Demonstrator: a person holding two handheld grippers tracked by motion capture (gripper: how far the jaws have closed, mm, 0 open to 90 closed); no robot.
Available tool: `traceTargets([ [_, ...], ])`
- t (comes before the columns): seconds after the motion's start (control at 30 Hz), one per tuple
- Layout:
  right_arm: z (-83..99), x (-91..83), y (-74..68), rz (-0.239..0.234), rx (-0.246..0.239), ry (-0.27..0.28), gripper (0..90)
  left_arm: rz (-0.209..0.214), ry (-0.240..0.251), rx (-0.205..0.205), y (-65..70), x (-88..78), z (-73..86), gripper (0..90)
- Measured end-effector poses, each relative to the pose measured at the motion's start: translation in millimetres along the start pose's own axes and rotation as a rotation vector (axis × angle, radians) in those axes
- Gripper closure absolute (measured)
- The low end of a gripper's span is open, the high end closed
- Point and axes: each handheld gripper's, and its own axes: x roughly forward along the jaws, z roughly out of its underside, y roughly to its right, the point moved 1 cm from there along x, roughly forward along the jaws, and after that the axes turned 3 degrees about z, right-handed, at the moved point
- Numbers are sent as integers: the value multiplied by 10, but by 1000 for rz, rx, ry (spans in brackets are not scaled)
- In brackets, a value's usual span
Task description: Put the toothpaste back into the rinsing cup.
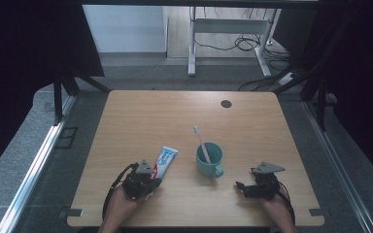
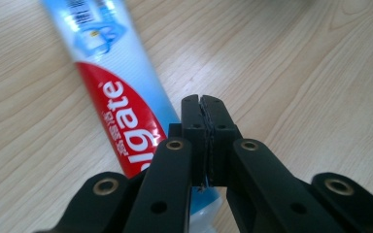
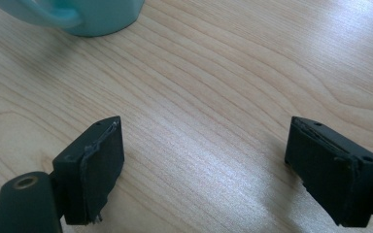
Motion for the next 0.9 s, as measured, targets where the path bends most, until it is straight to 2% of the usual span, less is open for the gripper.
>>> traceTargets([
  [0.17, 0, 0, 1, 0, -1, 0, 140, -20, 3, -24, -100, -64, 54, 880],
  [0.5, 0, 0, 1, 0, -1, 0, 140, -37, -2, -12, -115, -96, 30, 829],
  [0.9, 0, 0, 1, 0, -1, 0, 140, -68, 5, -25, -183, -171, 1, 610],
])
